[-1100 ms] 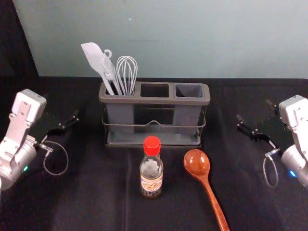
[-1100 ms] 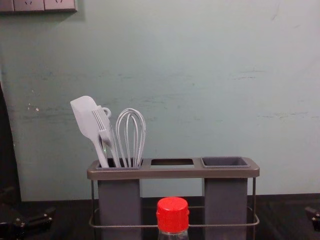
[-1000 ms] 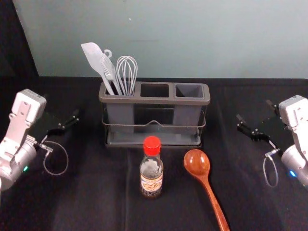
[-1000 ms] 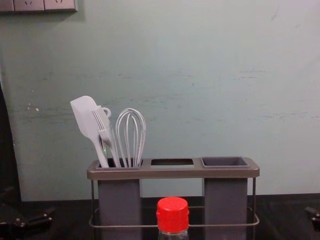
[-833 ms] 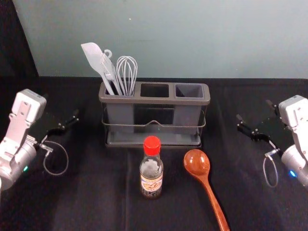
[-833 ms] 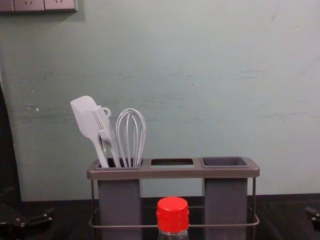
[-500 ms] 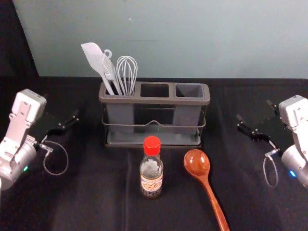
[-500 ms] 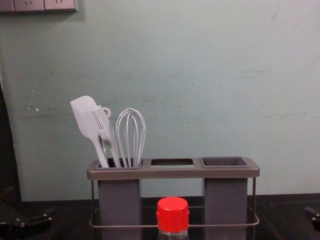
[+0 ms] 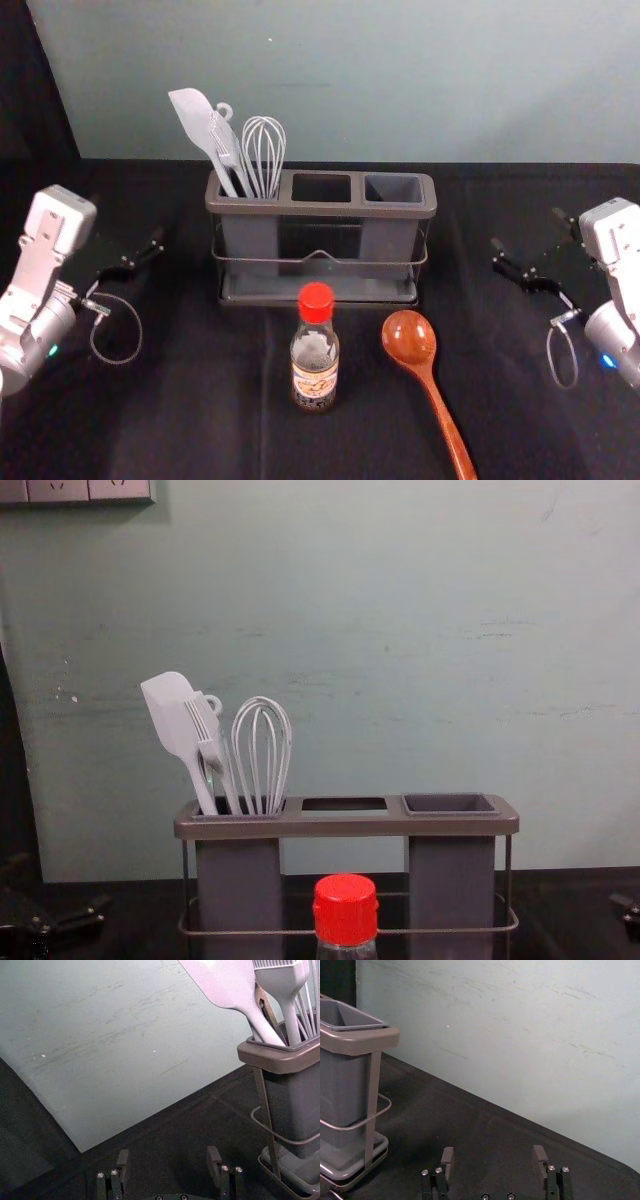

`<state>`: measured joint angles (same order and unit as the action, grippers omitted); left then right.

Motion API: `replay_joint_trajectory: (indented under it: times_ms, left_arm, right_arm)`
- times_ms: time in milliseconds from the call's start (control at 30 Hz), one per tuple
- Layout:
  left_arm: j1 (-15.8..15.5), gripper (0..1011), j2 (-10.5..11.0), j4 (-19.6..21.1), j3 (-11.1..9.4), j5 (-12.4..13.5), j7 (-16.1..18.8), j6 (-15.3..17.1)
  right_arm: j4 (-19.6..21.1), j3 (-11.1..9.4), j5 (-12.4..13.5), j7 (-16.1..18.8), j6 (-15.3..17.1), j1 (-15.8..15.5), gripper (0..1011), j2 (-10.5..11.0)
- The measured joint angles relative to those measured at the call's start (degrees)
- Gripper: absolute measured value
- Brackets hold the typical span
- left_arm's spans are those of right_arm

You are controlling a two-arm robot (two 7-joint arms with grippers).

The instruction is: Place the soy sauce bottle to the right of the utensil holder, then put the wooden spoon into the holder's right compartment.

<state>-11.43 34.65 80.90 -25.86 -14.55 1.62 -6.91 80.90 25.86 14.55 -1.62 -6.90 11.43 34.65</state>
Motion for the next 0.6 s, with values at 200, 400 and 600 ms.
replay_joint_trajectory:
  times_ms: [200,400,600]
  left_arm:
    - [0.0,1000,0.0,0.0,0.0,0.0,0.0,0.0]
    - [0.0,1001,0.0,0.0,0.0,0.0,0.0,0.0]
    - [0.0,1000,0.0,0.0,0.0,0.0,0.0,0.0]
  right_arm:
    - [0.0,0.0,0.0,0.0,0.0,0.0,1003,0.0]
    - [0.0,0.0,0.0,0.0,0.0,0.0,1002,0.0]
    - [0.0,0.0,0.0,0.0,0.0,0.0,1003,0.0]
